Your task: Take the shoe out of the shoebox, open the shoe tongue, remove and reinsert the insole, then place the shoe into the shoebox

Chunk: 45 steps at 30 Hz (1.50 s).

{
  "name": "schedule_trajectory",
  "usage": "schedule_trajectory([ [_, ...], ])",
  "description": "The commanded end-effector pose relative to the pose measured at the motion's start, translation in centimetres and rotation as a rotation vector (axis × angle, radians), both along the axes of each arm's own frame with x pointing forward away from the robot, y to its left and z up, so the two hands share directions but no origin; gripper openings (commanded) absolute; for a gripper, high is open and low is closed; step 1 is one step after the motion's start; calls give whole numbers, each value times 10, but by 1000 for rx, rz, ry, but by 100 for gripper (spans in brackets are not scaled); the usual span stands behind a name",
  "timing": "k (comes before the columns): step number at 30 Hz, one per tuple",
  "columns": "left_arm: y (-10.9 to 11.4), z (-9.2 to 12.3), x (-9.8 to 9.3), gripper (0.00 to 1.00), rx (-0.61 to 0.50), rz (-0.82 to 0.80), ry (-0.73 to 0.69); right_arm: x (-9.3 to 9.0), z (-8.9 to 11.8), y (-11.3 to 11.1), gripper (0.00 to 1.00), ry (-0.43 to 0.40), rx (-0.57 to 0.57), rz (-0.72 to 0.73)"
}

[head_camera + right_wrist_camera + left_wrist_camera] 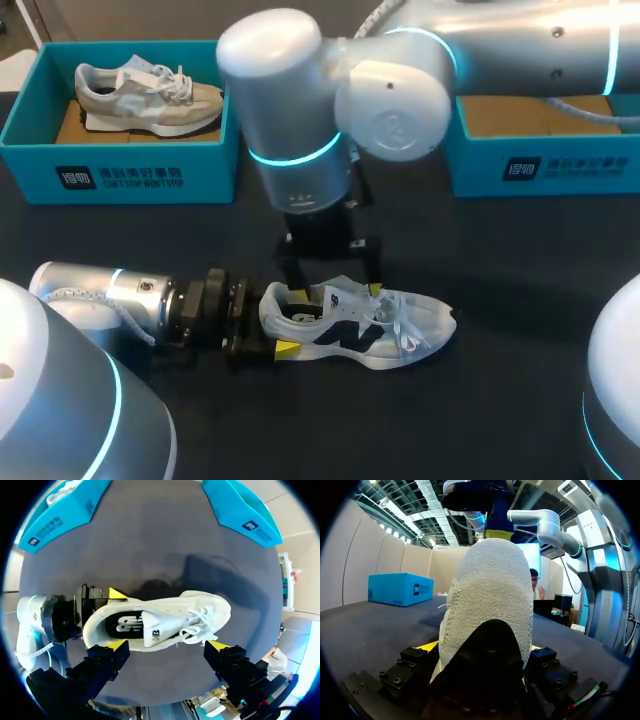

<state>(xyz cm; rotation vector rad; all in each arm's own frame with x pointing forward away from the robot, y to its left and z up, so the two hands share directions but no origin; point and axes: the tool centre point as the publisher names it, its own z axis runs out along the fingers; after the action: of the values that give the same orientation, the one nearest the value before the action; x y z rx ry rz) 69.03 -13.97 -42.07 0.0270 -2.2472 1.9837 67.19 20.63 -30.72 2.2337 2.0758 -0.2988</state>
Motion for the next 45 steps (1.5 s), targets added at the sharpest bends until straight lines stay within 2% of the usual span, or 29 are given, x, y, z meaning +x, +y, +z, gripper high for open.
schedule_trajectory([
  [1, -1, 0, -1, 0, 1, 4, -1, -5, -13, 14, 100, -22, -295, -146],
  [11, -1, 0, -1, 0, 1, 4, -1, -1, -25, 8, 100, -43, -325, -157],
  [24, -1, 0, -1, 0, 1, 4, -1, 3, -44, -18, 100, -56, -317, -163],
  [33, -1, 0, -1, 0, 1, 4, -1, -3, -25, -30, 100, -49, -305, -174],
  [45, -1, 0, -1, 0, 1, 4, -1, -2, -15, -58, 100, -5, -216, -167],
])
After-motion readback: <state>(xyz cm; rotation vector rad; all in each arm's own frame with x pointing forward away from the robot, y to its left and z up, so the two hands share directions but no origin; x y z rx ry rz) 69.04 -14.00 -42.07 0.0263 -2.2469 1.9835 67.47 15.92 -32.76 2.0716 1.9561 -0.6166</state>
